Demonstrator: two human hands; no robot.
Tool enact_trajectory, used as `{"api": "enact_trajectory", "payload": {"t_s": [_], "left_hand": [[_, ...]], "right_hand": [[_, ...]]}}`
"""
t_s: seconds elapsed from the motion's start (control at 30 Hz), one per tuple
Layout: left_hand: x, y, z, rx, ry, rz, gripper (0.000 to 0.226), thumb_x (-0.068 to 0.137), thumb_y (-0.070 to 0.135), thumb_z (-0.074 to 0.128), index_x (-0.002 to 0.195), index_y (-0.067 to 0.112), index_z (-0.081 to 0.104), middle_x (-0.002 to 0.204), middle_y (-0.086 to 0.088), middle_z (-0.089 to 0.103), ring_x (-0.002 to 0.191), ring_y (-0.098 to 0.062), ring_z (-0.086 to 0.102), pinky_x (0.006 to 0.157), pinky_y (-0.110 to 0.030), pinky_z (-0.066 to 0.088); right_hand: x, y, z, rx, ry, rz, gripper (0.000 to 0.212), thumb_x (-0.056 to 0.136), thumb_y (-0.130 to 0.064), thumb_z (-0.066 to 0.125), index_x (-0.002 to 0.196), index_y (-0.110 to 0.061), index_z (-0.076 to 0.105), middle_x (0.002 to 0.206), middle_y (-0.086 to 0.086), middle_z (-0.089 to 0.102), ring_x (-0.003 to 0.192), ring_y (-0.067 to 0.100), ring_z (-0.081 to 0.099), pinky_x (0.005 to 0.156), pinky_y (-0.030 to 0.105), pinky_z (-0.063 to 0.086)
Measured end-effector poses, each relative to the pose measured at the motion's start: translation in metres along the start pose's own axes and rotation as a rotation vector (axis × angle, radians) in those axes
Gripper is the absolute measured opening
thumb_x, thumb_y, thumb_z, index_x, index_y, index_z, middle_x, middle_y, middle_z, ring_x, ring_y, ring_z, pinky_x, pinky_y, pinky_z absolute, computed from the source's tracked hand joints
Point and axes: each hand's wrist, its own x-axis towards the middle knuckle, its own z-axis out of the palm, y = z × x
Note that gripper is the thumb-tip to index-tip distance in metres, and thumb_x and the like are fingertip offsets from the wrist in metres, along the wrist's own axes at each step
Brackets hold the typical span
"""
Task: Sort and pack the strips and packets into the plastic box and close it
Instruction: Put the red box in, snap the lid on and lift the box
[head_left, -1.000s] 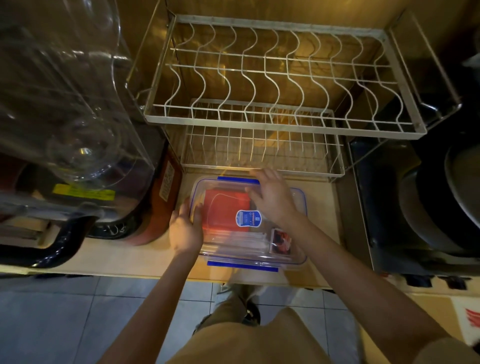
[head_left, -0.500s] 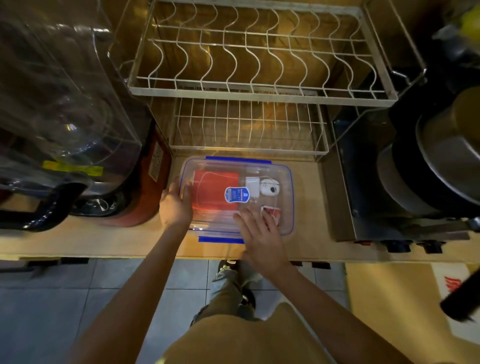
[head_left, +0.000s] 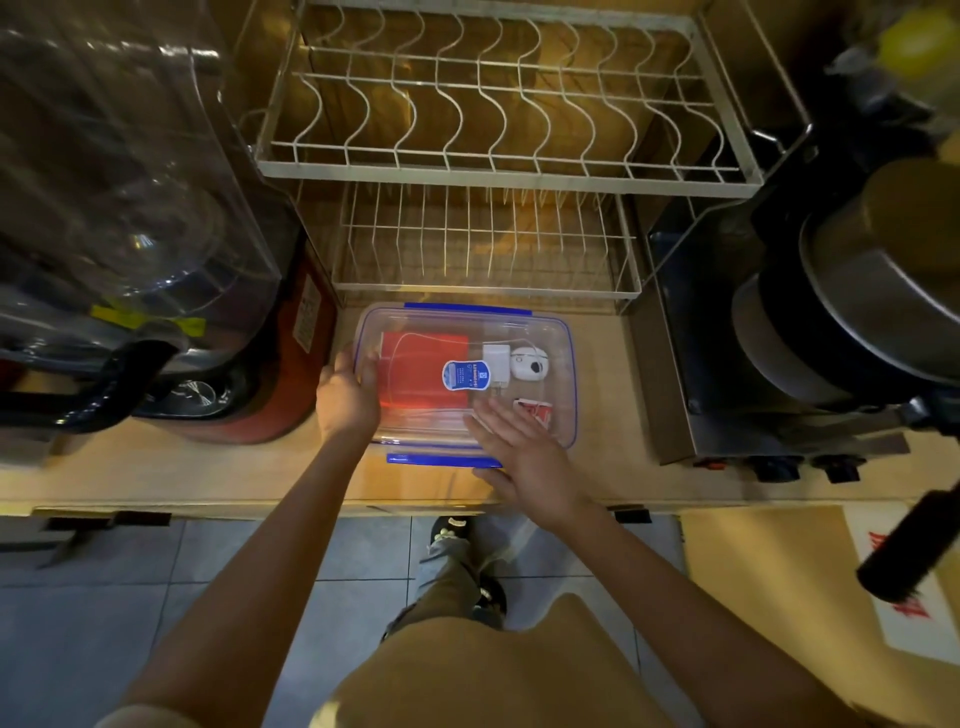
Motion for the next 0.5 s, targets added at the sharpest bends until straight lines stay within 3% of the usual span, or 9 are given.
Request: {"api": "enact_trajectory", "payload": {"t_s": [0.17,0.27,0.33,0.4,0.5], "left_hand": [[0.000,-0.001,0.000,-0.012,-0.006,-0.006,0.051,0.096,0.039,0.034,0.137,0.010,0.038,0.132,-0.029,0.047,0.120,-0.043,0.046,0.097,-0.046,0.040],[0.000,0.000,0.000,-0.007,-0.010,-0.011,0.052,0.096,0.041,0.033,0.138,0.011,0.037,0.133,-0.028,0.046,0.121,-0.042,0.046,0.097,-0.045,0.041],[0.000,0.001,0.000,0.003,-0.015,-0.014,0.053,0.096,0.041,0.032,0.139,0.011,0.036,0.134,-0.027,0.045,0.121,-0.042,0.046,0.097,-0.046,0.041],[0.000,0.001,0.000,0.012,-0.016,-0.011,0.053,0.096,0.041,0.031,0.140,0.011,0.035,0.135,-0.028,0.044,0.122,-0.042,0.046,0.098,-0.046,0.041],[0.000,0.001,-0.001,0.043,-0.025,0.002,0.054,0.097,0.042,0.029,0.141,0.011,0.032,0.135,-0.028,0.044,0.122,-0.042,0.046,0.097,-0.047,0.042]], "right_hand": [[0.003,-0.001,-0.006,-0.022,0.068,-0.020,0.056,0.063,-0.027,0.084,0.115,-0.012,0.067,0.122,0.010,0.066,0.113,0.025,0.063,0.091,0.044,0.050],[0.005,0.004,-0.006,0.017,0.031,-0.035,0.049,0.068,-0.030,0.076,0.113,-0.012,0.068,0.120,0.010,0.067,0.112,0.025,0.063,0.089,0.043,0.052],[0.006,0.004,-0.012,0.079,0.002,-0.030,0.041,0.080,-0.032,0.063,0.115,-0.013,0.066,0.125,0.009,0.064,0.118,0.023,0.060,0.098,0.040,0.046],[0.008,0.003,-0.025,0.264,-0.027,0.090,0.033,0.093,-0.028,0.051,0.119,-0.013,0.064,0.131,0.007,0.060,0.125,0.019,0.053,0.107,0.033,0.038],[0.015,0.008,-0.038,0.435,0.070,0.326,0.031,0.096,-0.017,0.048,0.124,-0.010,0.057,0.131,0.009,0.057,0.123,0.021,0.051,0.103,0.042,0.043]]}}
